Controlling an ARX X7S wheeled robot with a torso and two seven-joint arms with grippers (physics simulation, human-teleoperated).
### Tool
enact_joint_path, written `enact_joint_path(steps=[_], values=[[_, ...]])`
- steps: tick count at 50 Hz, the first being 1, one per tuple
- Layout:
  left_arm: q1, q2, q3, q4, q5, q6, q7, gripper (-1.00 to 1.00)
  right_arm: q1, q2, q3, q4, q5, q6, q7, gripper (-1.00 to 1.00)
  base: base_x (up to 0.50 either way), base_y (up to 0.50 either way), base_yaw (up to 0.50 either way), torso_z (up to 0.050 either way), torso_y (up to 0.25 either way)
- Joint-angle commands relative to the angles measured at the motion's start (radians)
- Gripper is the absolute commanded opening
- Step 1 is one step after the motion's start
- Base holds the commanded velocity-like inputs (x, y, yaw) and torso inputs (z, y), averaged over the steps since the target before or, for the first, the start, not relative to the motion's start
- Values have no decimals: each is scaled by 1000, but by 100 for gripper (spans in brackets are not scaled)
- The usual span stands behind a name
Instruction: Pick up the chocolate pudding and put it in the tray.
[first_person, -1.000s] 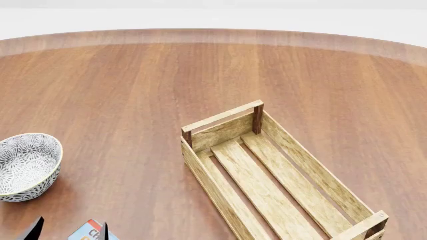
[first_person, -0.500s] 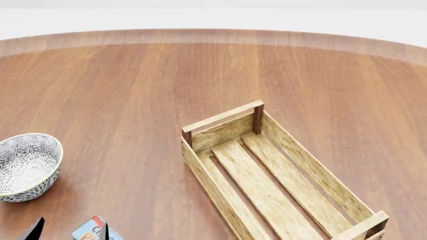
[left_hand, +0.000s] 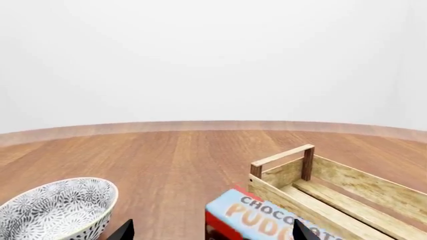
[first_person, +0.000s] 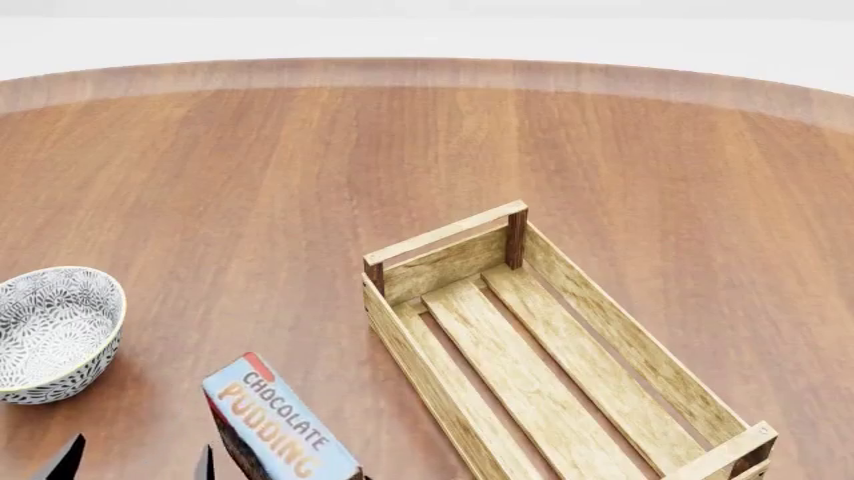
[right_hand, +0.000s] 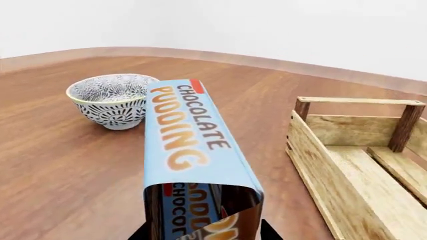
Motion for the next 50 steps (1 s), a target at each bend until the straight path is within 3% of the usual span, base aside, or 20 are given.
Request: enact_joint_path(steps=[1,29,50], values=[[0,-3,3,-1,-1,3,-5,100,22,46,48,-122,6,70,38,-100,0,0,0,0,0],[-6,-9,9,-10,-9,6,-10,100,94,110,169,-176,95,151,92,-100,0,0,0,0,0],[-10,-13,14,-12,-13,4,-17,100,118,142,267,-85,150,113,105,-100,0,0,0,0,0]])
